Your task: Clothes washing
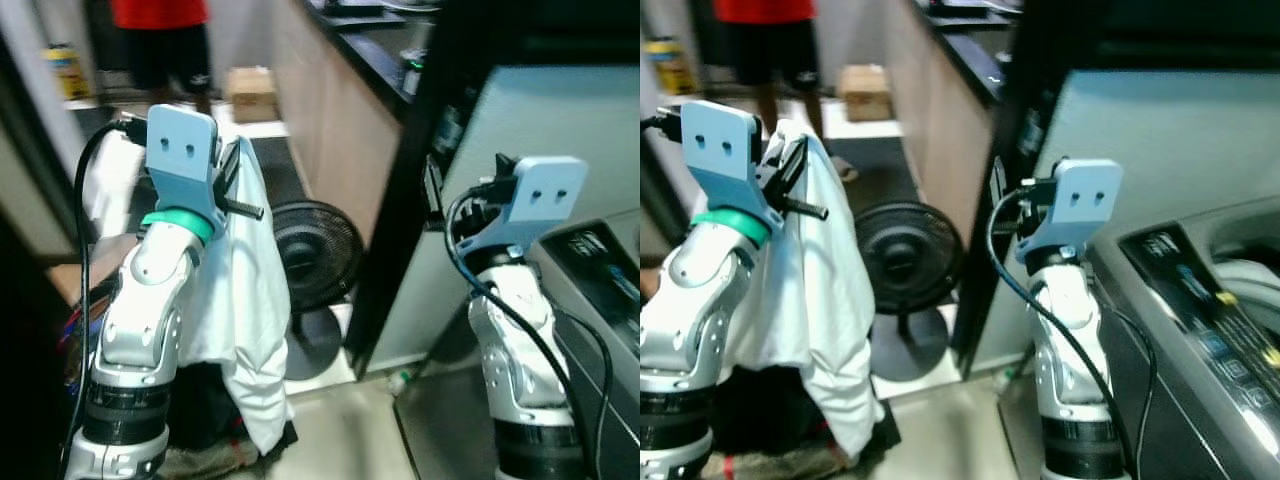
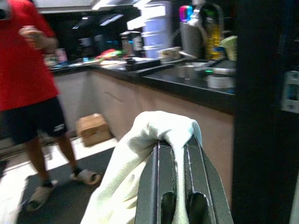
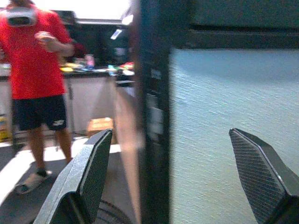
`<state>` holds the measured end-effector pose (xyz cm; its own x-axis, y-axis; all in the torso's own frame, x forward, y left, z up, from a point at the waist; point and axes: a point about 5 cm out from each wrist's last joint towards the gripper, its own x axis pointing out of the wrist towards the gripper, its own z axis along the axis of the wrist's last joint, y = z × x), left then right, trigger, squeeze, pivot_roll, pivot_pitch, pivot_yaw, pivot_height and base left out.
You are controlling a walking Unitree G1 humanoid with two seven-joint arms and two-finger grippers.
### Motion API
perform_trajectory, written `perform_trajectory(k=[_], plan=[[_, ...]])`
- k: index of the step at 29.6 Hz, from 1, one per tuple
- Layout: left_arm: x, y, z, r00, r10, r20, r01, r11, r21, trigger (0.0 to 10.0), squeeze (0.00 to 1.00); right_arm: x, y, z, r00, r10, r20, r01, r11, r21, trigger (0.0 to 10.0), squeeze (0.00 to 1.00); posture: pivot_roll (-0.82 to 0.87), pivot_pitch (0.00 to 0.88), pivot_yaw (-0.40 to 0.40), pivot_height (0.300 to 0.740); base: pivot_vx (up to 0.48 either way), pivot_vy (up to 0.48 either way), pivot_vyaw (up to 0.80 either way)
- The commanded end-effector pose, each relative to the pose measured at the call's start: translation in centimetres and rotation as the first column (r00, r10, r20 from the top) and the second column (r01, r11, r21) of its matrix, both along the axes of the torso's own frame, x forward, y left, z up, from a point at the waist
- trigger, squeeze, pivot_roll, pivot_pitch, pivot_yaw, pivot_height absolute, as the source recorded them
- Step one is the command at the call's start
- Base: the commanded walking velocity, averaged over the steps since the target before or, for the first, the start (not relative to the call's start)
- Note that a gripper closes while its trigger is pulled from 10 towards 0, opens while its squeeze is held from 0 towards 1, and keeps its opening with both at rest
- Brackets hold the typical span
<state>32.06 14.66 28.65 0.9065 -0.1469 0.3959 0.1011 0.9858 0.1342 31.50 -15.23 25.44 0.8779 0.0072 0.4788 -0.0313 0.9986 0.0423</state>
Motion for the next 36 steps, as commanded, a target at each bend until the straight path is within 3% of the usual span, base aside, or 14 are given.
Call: perform_trajectory(k=[1, 27, 36], plan=[[0.0, -0.3, 0.5, 1.000, -0.006, 0.029, 0.006, 1.000, 0.010, 10.0, 0.00, 0.2, -0.4, -0.1, 1.000, -0.010, -0.015, 0.011, 0.999, 0.042, 10.0, 0.00, 0.08, 0.000, 0.025, 0.740, 0.000, 0.000, -0.80], [0.1, -0.3, 0.4, 1.000, -0.009, 0.022, 0.008, 1.000, 0.028, 10.0, 0.00, 0.2, -1.3, 0.1, 0.999, -0.034, -0.016, 0.036, 0.986, 0.160, 10.0, 0.00, 0.08, 0.000, 0.038, 0.740, 0.000, 0.000, -0.80], [0.1, -0.2, 0.3, 1.000, -0.009, 0.020, 0.008, 1.000, 0.023, 10.0, 0.00, 0.3, -1.6, 0.5, 1.000, -0.013, 0.004, 0.012, 0.969, 0.246, 10.0, 0.00, 0.08, 0.000, 0.038, 0.740, 0.000, 0.000, -0.80]])
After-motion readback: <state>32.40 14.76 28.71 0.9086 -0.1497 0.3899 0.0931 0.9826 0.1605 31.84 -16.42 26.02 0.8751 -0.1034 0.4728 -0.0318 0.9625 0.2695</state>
